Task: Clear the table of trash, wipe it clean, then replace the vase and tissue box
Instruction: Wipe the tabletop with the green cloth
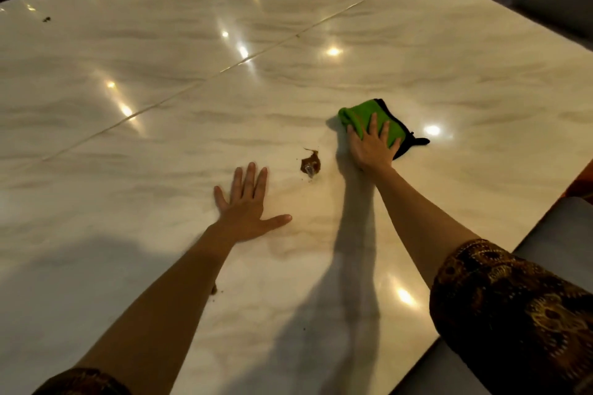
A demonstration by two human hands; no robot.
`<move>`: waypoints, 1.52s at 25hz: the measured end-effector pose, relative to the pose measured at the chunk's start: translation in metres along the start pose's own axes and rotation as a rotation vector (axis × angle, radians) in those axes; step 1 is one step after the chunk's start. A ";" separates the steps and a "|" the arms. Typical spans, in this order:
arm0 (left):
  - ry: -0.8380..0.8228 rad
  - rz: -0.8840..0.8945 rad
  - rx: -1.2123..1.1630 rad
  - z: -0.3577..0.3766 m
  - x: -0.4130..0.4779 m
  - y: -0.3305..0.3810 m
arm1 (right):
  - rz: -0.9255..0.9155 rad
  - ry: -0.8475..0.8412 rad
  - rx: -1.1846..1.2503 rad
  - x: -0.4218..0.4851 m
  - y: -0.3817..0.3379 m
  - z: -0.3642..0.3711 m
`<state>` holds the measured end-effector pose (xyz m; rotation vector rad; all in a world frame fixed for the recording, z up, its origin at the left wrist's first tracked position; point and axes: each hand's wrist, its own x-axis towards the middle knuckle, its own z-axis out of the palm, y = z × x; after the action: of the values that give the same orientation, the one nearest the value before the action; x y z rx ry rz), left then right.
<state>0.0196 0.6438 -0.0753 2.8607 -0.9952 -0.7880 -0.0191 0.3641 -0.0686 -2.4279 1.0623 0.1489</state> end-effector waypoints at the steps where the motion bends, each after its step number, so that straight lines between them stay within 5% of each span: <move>1: -0.008 0.005 0.004 0.000 -0.001 0.001 | -0.023 -0.030 0.031 -0.010 -0.016 0.006; 7: 0.011 -0.007 -0.008 0.001 0.000 -0.001 | -0.527 -0.028 -0.338 -0.133 -0.054 0.082; 18: 0.012 -0.006 -0.003 0.003 0.000 0.001 | -0.162 0.024 -0.264 -0.003 -0.037 0.032; 27: 0.124 -0.032 -0.190 -0.010 -0.011 -0.003 | -0.640 0.043 -0.363 -0.145 0.004 0.074; 33: 0.235 -0.055 -0.096 -0.045 0.051 0.014 | -0.436 0.083 -0.332 -0.019 0.039 0.010; 38: 0.110 -0.161 -0.149 -0.070 0.129 0.044 | -0.324 0.066 -0.303 0.100 0.034 -0.028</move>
<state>0.1131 0.5227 -0.0653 2.8449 -0.6706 -0.6729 0.0236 0.2650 -0.0855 -2.8589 0.6981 0.1285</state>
